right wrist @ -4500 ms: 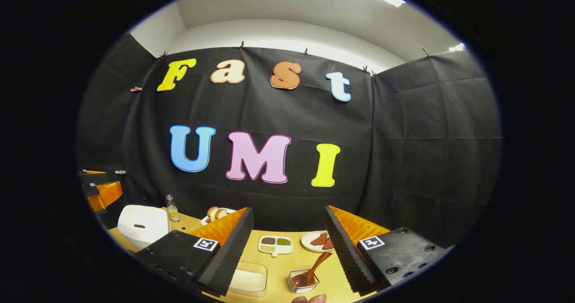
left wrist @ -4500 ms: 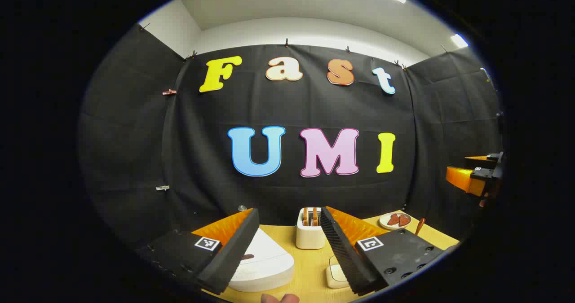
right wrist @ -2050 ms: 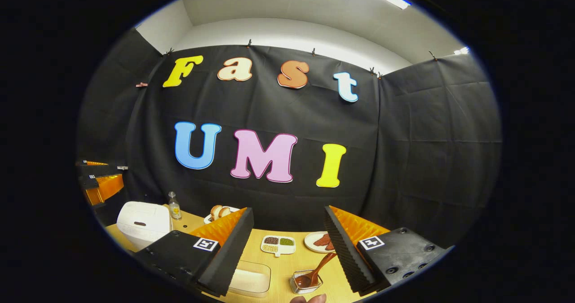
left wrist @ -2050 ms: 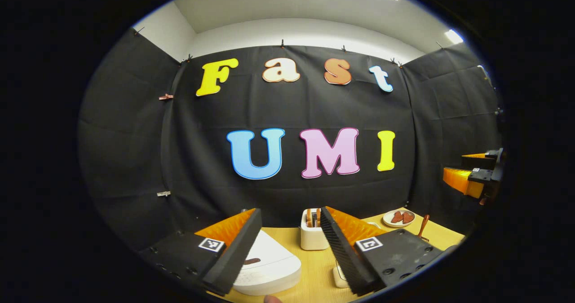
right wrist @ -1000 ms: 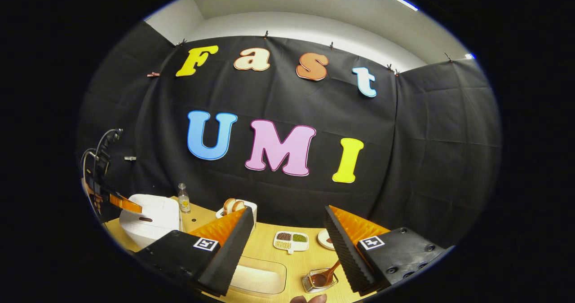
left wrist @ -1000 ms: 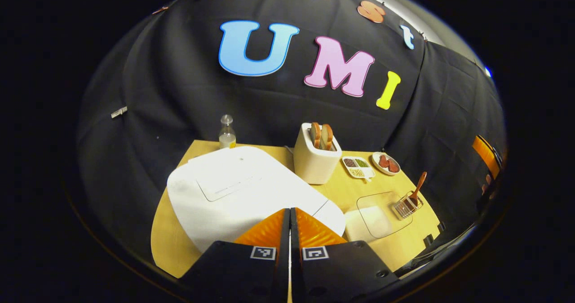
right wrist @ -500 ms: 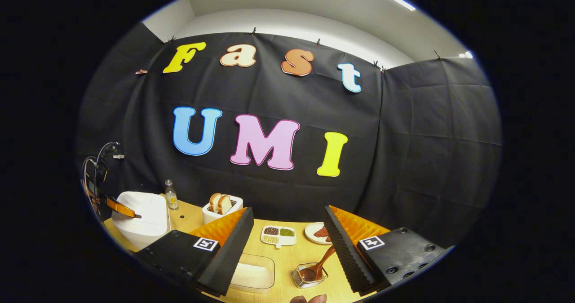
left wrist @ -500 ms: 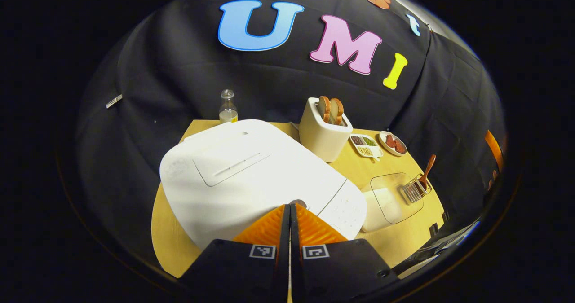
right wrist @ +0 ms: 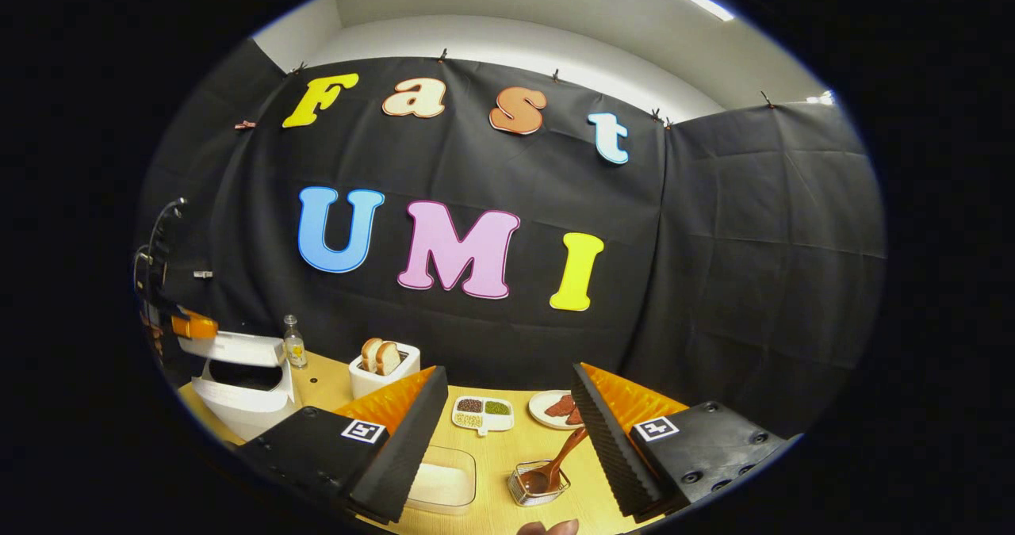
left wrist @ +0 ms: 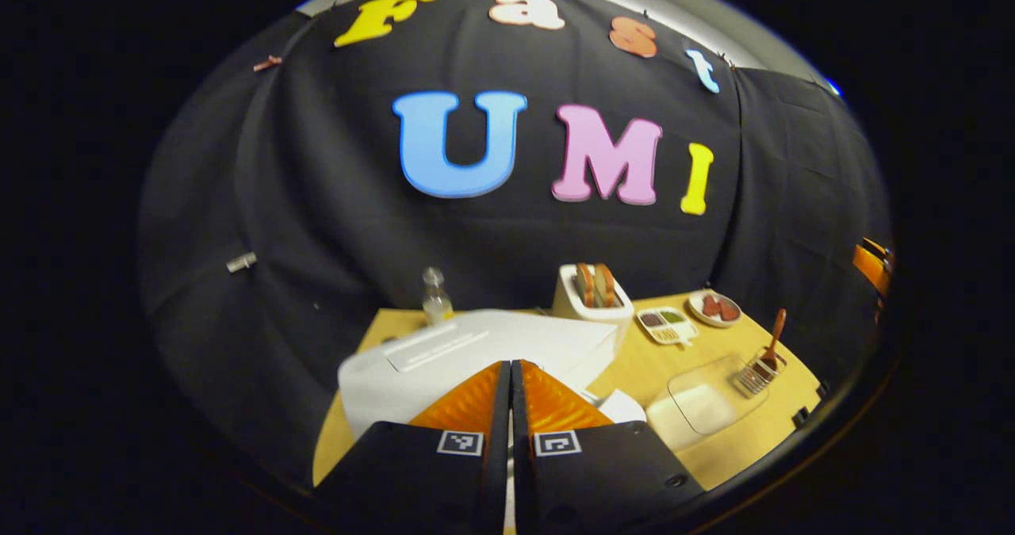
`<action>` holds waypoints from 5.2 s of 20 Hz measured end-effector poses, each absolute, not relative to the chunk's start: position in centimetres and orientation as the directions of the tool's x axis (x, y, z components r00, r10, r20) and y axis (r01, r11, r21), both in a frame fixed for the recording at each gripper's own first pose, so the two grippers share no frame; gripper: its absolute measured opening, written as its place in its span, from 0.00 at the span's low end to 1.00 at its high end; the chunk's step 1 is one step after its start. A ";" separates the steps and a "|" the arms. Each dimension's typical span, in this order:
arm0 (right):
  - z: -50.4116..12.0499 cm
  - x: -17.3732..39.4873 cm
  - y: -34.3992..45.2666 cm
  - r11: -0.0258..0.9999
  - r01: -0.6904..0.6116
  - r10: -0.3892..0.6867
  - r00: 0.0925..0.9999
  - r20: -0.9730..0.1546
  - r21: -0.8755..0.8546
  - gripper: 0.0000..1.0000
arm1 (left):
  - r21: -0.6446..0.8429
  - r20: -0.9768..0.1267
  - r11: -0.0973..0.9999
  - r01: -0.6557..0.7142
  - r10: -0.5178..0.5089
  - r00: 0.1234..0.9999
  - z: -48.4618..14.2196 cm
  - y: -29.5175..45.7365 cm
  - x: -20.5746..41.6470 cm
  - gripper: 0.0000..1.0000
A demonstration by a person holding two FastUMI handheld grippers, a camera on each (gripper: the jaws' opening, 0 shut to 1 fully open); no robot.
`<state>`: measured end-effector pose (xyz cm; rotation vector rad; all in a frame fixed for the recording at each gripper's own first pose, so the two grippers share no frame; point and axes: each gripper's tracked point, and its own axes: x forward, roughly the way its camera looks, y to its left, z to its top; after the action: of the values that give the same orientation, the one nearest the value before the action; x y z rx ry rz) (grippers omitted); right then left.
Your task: Close the left gripper, press the button to open the rice cooker; take a wooden spoon from the chopstick holder with the right hand, scoop a spoonful of rice and pour it into the rice cooker, then put the wooden spoon back into the chopstick holder.
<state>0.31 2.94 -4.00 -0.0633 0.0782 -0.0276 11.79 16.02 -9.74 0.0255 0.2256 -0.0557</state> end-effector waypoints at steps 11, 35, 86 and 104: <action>-8.9 1.4 -2.7 1.000 0.000 0.002 0.988 -0.156 0.016 0.97 | 0.100 0.039 0.987 -0.128 0.125 0.991 -2.1 13.9 8.7 0.97; -36.3 11.7 -7.0 0.831 0.046 0.368 0.701 -0.611 0.554 0.40 | 0.014 -0.139 0.975 -0.222 0.222 0.965 -6.8 4.5 3.8 0.97; -34.8 7.6 18.1 0.968 -0.033 0.182 0.774 -0.606 0.248 0.11 | -0.053 -0.173 0.997 -0.064 0.054 0.983 -10.6 15.4 2.6 0.98; -29.0 8.1 10.0 0.426 0.287 0.310 0.845 -0.436 0.858 0.10 | -0.075 -0.160 0.994 -0.084 0.071 0.985 -10.3 14.9 0.8 0.98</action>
<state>8.13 10.03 -29.01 1.1503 0.5980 0.0155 0.82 14.91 -10.28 -0.0822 0.1575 0.0783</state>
